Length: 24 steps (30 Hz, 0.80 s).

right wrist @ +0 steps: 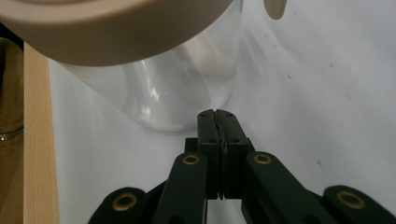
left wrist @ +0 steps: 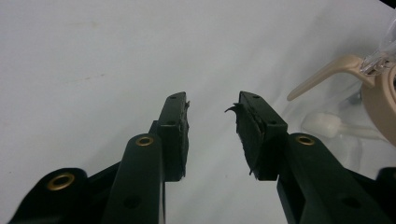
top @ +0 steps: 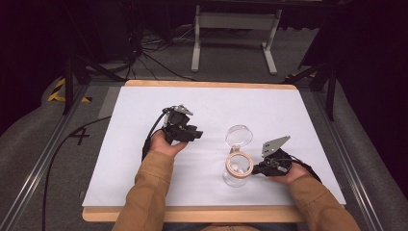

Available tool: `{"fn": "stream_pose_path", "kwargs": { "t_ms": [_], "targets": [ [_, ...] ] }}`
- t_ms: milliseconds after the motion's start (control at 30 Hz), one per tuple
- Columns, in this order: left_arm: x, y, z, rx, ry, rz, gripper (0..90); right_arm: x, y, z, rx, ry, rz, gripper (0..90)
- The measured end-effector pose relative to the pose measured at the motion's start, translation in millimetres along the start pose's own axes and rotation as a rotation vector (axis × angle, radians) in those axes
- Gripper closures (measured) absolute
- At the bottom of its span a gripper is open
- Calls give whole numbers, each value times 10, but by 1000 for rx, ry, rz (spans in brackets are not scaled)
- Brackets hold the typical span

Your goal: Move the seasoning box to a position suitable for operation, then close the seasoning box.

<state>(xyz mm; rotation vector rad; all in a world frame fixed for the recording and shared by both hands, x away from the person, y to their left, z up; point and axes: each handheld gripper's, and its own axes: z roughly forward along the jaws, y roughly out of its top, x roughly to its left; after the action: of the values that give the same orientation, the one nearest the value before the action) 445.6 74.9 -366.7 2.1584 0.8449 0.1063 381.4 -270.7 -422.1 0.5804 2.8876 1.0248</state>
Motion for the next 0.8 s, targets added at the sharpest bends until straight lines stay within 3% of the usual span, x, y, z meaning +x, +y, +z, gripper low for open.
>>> {"fn": "stream_pose_path", "kwargs": {
  "t_ms": [133,267,400,600,800],
  "targets": [
    [-55,35,-8,-30,-15,0,663,-30,2,-130,-58,-53,7,893],
    [-128,91,-5,-67,-54,17,699,-48,3,-333,-200,-96,38,893],
    [-237,167,53,-97,-79,40,759,-1,7,-477,-320,-114,38,893],
    [-363,263,169,-73,-83,95,811,113,97,-514,-358,-94,17,893],
    [-498,334,290,-77,-126,118,827,264,222,-479,-370,-62,7,893]
  ]
}}
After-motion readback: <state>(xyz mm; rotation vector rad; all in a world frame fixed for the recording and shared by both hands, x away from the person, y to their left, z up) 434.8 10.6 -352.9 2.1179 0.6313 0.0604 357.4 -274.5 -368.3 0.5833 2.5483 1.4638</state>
